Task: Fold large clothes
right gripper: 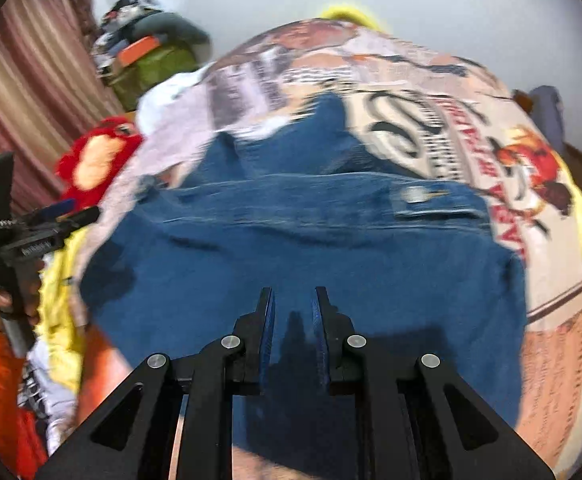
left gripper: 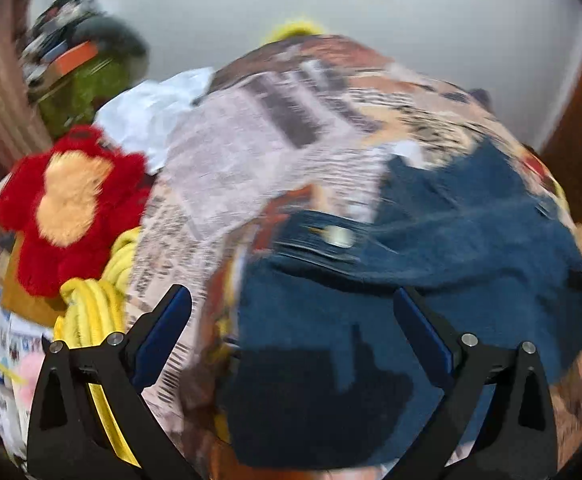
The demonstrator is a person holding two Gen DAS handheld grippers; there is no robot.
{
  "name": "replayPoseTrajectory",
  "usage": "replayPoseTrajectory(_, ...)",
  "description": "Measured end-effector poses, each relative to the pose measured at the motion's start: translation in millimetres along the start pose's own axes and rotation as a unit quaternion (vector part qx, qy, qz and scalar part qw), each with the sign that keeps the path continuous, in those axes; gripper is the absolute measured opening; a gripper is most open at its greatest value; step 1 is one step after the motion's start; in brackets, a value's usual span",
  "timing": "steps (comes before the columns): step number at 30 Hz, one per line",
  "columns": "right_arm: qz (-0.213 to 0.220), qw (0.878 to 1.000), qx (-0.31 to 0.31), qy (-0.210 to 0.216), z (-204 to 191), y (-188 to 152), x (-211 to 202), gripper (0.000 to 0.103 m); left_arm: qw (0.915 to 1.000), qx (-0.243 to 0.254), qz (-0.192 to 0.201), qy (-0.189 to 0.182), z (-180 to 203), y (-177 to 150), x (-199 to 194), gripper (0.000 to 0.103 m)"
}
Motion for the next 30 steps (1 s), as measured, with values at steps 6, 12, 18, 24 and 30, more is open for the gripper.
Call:
replayPoseTrajectory(6, -0.034, 0.998, -0.049, 0.034, -57, -7, 24, 0.014, 0.9974, 0.054, -0.021, -0.042, 47, -28, 6, 0.102)
replayPoseTrajectory(12, -0.050, 0.991, -0.125, -0.013, -71, -30, 67, 0.014, 0.9948, 0.053, -0.083, -0.025, 53, -65, 56, 0.103)
replayPoseTrajectory(18, 0.009, 0.965, -0.211, -0.153, -67, -49, 58, 0.093, 0.9963, 0.069, -0.051, -0.001, 43, -81, 46, 0.103)
replayPoseTrajectory(24, -0.018, 0.982, -0.147, -0.116, -28, -58, 46, 0.093, 0.9970, 0.061, -0.045, 0.014, 30, -92, 31, 0.103)
replayPoseTrajectory(30, -0.007, 0.987, -0.110, -0.115, 3, -73, 18, 0.093, 0.9988, -0.005, -0.048, 0.004, -5, -101, 22, 0.103)
Point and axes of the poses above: each gripper's, at about its wrist camera, not at the fingertips, and x roughly the way its jaws point, z to its right, y to its top, the point moved 1 cm from there along x, roughly the way its jaws point, and after that the axes turned 1 degree about z, right-handed, at the moved point
